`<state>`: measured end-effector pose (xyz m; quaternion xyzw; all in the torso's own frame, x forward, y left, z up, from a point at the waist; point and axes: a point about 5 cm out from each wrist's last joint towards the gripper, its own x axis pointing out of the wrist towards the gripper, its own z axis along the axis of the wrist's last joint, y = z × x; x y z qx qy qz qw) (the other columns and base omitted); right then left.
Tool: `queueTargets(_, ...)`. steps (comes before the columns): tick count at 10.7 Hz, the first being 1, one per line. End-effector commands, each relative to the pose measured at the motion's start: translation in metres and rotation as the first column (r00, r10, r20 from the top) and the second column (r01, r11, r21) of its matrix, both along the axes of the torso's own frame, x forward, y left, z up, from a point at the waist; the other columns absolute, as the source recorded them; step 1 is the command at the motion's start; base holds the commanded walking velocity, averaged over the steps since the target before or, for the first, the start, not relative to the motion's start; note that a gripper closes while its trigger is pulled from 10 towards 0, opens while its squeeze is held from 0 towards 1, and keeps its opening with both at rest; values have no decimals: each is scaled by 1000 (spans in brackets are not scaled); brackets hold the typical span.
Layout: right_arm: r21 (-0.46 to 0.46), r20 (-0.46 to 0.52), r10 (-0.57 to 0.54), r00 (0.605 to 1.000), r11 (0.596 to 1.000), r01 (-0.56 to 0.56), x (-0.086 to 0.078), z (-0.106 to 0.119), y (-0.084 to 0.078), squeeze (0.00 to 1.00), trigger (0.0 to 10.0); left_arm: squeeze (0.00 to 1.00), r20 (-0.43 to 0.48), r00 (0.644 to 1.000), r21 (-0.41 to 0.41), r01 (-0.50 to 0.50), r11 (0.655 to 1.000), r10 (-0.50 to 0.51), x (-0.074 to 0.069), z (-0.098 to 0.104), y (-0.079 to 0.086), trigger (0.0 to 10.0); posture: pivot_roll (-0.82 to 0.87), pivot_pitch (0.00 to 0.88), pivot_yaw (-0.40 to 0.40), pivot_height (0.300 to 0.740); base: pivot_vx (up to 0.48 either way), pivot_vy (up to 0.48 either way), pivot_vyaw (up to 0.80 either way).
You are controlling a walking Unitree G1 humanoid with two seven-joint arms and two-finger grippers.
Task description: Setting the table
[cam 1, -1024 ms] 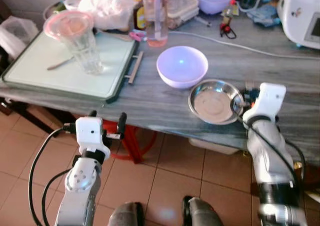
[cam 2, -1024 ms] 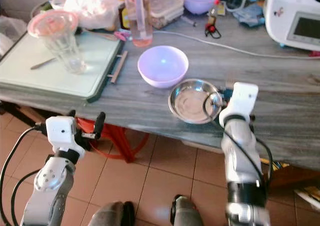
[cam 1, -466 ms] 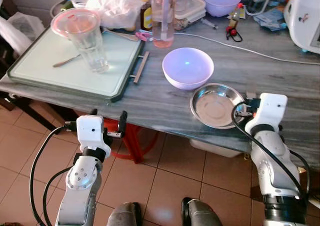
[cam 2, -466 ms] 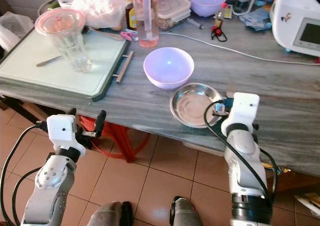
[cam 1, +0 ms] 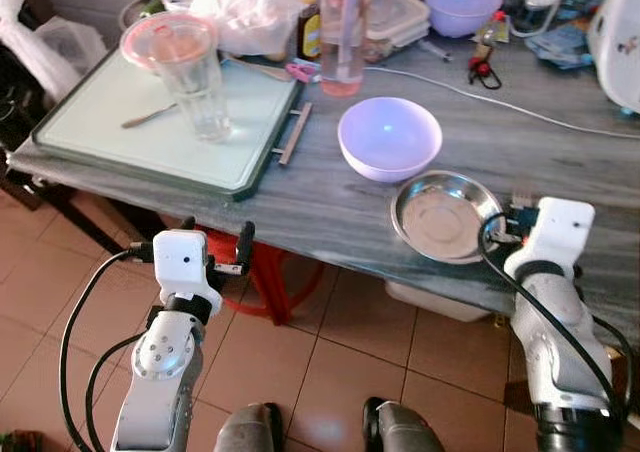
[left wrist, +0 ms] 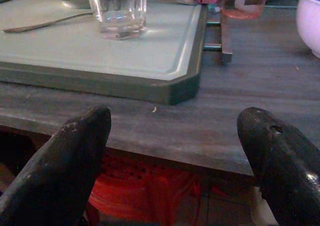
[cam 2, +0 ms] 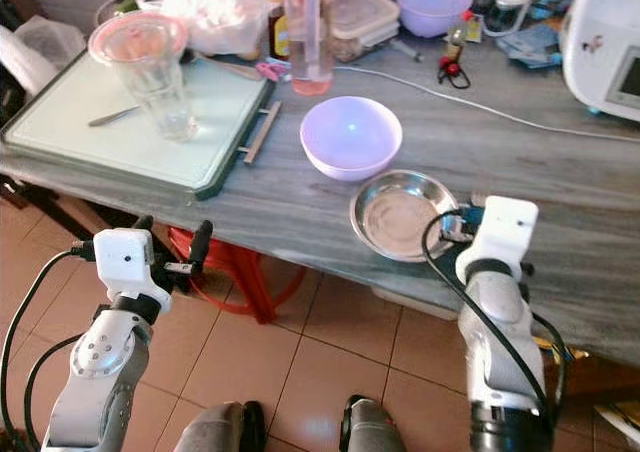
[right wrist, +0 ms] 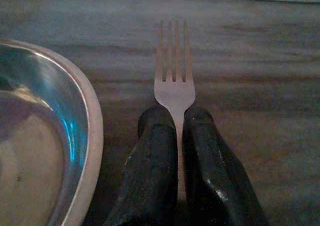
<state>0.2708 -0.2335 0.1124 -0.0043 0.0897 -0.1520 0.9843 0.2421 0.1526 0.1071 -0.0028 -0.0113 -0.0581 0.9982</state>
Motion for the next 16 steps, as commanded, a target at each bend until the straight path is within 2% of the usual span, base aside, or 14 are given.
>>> queueTargets(1, 56, -224, -44, 974, 997, 58, -22, -47, -3, 0, 10000, 0, -14, 1000, 2, 5, 1000, -5, -1, -3, 1, 10000, 28, 177, 88, 740, 0, 0, 0)
queueTargets(2, 62, -229, -50, 972, 996, 66, -23, -48, -4, 0, 10000, 0, -15, 1000, 1, 7, 1000, -6, -1, -3, 1, 10000, 28, 177, 88, 740, 0, 0, 0)
queueTargets(3, 62, -234, -57, 971, 995, 73, -24, -49, -5, 137, 10000, 0, -15, 1000, 0, 8, 1000, -8, -1, -3, 1, 10000, 28, 177, 89, 740, 0, 0, 0)
queueTargets(4, 59, -237, -64, 969, 995, 80, -25, -48, -6, 1000, 10000, 0, -14, 1000, -1, 9, 1000, -9, -1, -3, 0, 10000, 26, 179, 87, 740, 0, 0, 0)
queueTargets(7, 29, -214, -100, 972, 994, 109, -27, -43, -10, 1000, 10000, 0, -16, 1000, -6, 12, 1000, -12, -1, -3, -2, 10000, 21, 180, 86, 740, 0, 0, 0)
queueTargets(8, 14, -175, -111, 978, 993, 115, -26, -38, -12, 1000, 10000, 0, -16, 1000, -7, 12, 1000, -12, -1, -3, -2, 10000, 20, 180, 86, 740, 0, 0, 0)
queueTargets(9, -5, -124, -110, 986, 994, 110, -24, -30, -12, 945, 10000, 0, -15, 1000, -8, 13, 1000, -13, -1, -3, -2, 10000, 17, 180, 87, 740, 0, 0, 0)
queueTargets(10, -6, -73, -105, 992, 994, 105, -21, -23, -11, 561, 10000, 0, -16, 1000, -9, 14, 1000, -14, -1, -4, -2, 10000, 16, 176, 89, 740, 0, 0, 0)
queueTargets(12, 4, 4, -87, 996, 996, 87, -16, -12, -6, 51, 10000, 0, -18, 1000, -11, 19, 1000, -19, 0, -4, -4, 10000, 16, 170, 86, 740, 0, 0, 0)
queueTargets(13, -20, 65, -72, 995, 997, 74, -12, -4, -7, 0, 10000, 0, -18, 1000, -13, 17, 1000, -17, 0, -5, -4, 10000, 17, 165, 83, 740, 0, 0, 0)
queueTargets(16, -56, 132, -43, 990, 997, 51, -10, 10, -4, 0, 10000, 0, -13, 1000, -22, 12, 1000, -12, -1, -5, -5, 10000, 18, 153, 78, 740, 0, 0, 0)
